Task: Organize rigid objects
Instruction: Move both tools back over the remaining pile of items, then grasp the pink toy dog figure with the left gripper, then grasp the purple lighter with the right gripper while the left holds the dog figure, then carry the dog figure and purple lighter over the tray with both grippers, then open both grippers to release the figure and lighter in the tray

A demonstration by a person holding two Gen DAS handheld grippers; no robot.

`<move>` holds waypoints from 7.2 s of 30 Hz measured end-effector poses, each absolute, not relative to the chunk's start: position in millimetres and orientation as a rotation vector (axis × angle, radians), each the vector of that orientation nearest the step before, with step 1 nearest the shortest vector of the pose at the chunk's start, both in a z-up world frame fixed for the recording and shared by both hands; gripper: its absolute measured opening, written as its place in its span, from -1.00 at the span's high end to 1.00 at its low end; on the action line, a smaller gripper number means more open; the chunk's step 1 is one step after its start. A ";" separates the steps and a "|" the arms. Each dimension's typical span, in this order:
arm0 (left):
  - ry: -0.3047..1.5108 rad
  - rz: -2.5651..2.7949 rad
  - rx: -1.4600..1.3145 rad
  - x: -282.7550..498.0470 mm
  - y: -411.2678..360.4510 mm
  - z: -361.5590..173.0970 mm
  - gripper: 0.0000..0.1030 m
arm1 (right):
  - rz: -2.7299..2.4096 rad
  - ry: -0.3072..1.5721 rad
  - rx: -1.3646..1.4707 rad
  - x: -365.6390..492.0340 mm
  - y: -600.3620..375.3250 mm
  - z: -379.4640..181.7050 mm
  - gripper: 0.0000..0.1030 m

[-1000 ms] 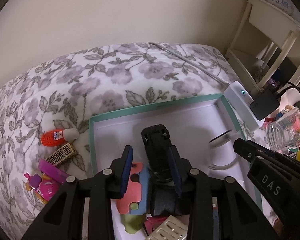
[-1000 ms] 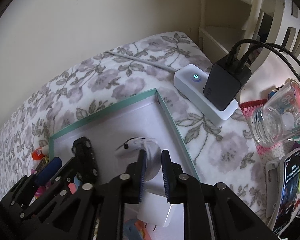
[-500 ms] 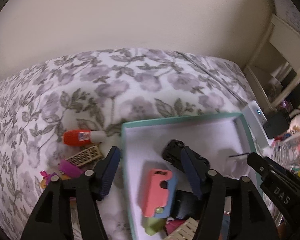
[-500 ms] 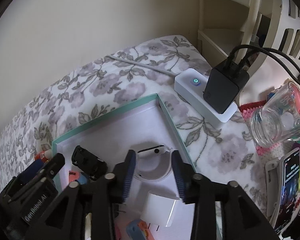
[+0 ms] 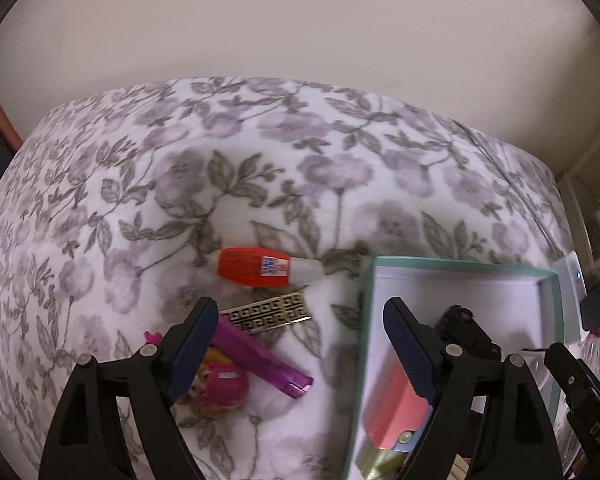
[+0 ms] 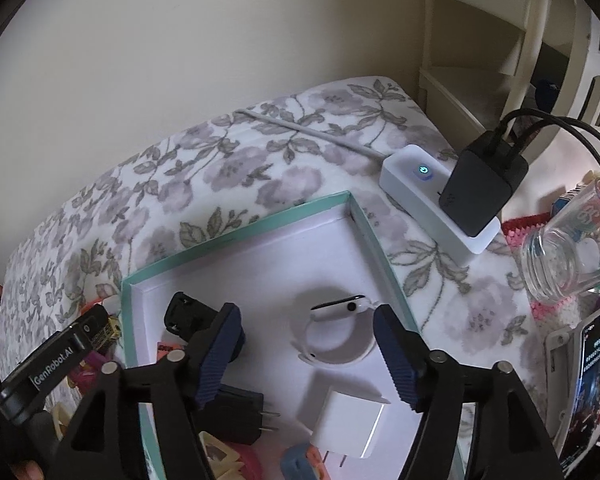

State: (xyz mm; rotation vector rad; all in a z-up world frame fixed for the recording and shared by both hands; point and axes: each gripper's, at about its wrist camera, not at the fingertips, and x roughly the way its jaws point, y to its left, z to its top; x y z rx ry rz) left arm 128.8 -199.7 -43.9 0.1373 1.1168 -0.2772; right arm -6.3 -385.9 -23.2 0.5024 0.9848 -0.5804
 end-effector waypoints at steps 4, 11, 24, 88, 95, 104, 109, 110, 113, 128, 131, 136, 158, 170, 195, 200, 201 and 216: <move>1.127 -0.258 0.121 133.0 -192.4 -45.4 -0.66 | -0.573 0.982 0.494 -3.3 -382.5 -22.9 -0.52; 1.131 -0.214 0.092 145.3 -171.4 -40.4 -0.67 | -0.547 0.978 0.478 4.7 -372.8 -22.7 -0.71; 1.067 -0.090 -0.037 169.4 -86.3 -4.5 -1.00 | -0.396 0.919 0.408 38.0 -315.4 -3.9 -0.89; 1.374 -0.167 0.141 162.5 -90.1 -83.1 -0.63 | -0.259 0.987 0.361 70.9 -261.0 -23.0 -0.89; 1.393 -0.106 0.049 182.1 -52.6 -83.7 -0.63 | -0.163 1.002 0.262 89.0 -222.1 -31.7 -0.75; 1.427 -0.089 -0.025 197.7 -17.8 -94.5 -0.63 | -0.104 1.072 0.264 99.9 -194.2 -46.6 -0.71; 1.424 -0.099 -0.024 203.3 -10.8 -97.7 -0.63 | -0.113 1.113 0.351 101.5 -195.1 -57.7 -0.72; 1.422 -0.099 -0.024 203.1 -9.5 -99.0 -0.63 | -0.129 1.120 0.358 101.9 -195.4 -59.8 -0.72; 1.418 -0.100 -0.026 203.9 -11.6 -95.4 -0.64 | -0.171 1.143 0.371 103.0 -196.6 -66.1 -0.72; 1.402 -0.113 -0.040 208.5 -9.2 -100.1 -0.72 | -0.267 1.162 0.387 114.4 -183.6 -88.5 -0.90; 1.403 -0.118 -0.044 212.6 -7.4 -102.3 -0.72 | -0.307 1.153 0.355 115.7 -177.3 -91.1 -0.91; 1.405 -0.121 -0.045 212.2 -7.4 -104.2 -0.72 | -0.362 1.143 0.310 117.0 -169.4 -93.7 -0.87; 1.323 -0.175 -0.062 200.9 -22.1 -65.3 -0.66 | -0.329 1.090 0.426 103.5 -180.8 -67.8 -0.61; 1.124 -0.321 -0.094 168.7 -54.6 26.0 -0.66 | -0.397 0.868 0.450 58.9 -239.3 32.0 -0.61; 1.251 -0.678 0.107 86.0 -215.1 -6.3 -0.66 | -0.684 1.024 0.536 -28.3 -377.8 3.3 -0.62; 1.269 -0.666 0.179 76.6 -229.8 -22.8 -0.66 | -0.684 1.092 0.547 -26.7 -381.8 -18.1 -0.62; 1.273 -0.667 0.190 74.6 -231.8 -25.7 -0.66 | -0.690 1.101 0.542 -26.8 -382.4 -20.7 -0.62; 1.353 -0.648 0.203 74.2 -237.3 -51.7 -0.66 | -0.664 1.183 0.595 -26.2 -392.8 -53.2 -0.63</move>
